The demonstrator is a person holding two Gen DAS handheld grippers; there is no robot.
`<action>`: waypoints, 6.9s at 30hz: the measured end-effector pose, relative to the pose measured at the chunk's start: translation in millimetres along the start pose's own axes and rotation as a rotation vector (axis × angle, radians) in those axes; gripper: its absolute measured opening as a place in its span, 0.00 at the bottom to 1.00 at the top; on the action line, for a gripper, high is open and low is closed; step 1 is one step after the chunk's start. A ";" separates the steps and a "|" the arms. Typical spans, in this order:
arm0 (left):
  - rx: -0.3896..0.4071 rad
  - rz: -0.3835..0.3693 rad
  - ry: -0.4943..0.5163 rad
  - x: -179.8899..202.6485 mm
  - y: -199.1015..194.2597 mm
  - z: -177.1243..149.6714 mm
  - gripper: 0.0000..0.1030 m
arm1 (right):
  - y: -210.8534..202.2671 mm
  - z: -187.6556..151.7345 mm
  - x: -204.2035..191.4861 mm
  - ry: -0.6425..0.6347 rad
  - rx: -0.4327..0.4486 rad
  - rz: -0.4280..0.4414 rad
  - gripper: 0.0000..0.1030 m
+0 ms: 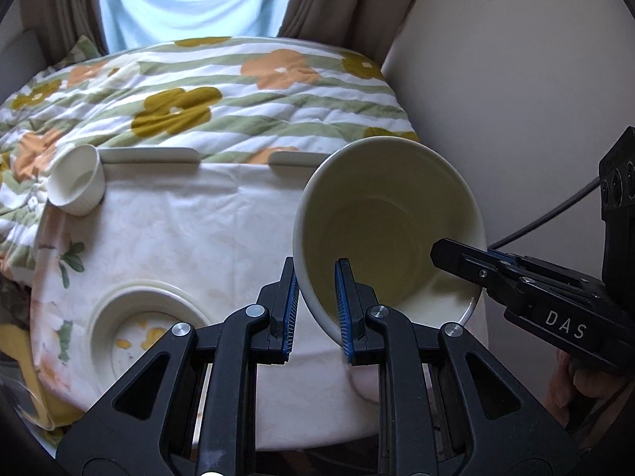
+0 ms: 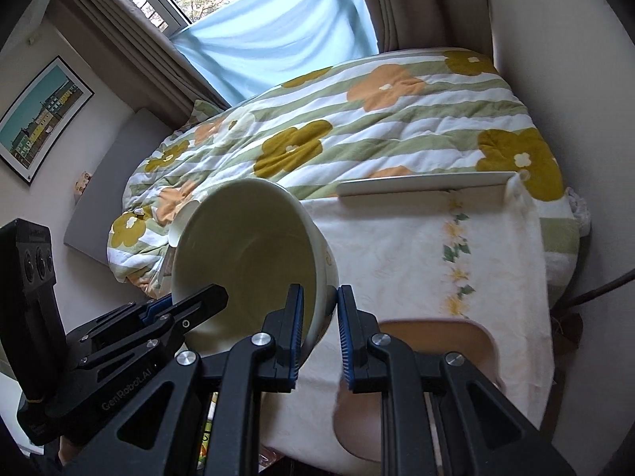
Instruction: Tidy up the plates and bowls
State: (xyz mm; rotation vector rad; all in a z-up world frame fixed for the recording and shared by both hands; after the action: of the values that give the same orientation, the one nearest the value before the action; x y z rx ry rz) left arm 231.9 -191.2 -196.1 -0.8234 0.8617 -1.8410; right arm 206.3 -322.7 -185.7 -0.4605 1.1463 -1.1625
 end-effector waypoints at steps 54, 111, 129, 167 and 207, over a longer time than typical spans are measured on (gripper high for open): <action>-0.282 0.105 0.367 70.1 108.5 -72.0 0.15 | 22.6 -97.5 111.8 0.238 -0.111 -0.215 0.15; 0.047 0.251 -0.728 -408.4 38.0 -19.2 0.65 | 301.5 75.8 -239.6 -0.358 -0.353 0.160 0.76; 0.003 0.205 -0.659 -437.5 90.4 -9.2 0.18 | 373.9 61.1 -253.8 -0.284 -0.409 0.191 0.15; 0.174 0.145 -0.233 -62.7 -35.6 10.3 0.18 | 33.8 32.0 -69.2 -0.162 -0.029 0.180 0.15; -0.215 0.143 0.114 87.3 98.6 -78.7 0.18 | 32.6 -74.9 110.9 0.077 -0.115 -0.095 0.15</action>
State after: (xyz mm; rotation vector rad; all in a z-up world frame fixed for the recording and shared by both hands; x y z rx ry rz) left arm 180.3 -287.4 -303.9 -0.7726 1.1763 -1.7025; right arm 151.2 -389.5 -292.8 -0.5676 1.2745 -1.2088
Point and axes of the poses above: each gripper's, at about its wrist camera, not at the fingertips, and y roughly the way its jaws point, x to its right, z to its top, the point moved 7 cm from there along y, roughly the way its jaws point, and after that the axes turned 6 degrees about y, right-handed, at the moved point
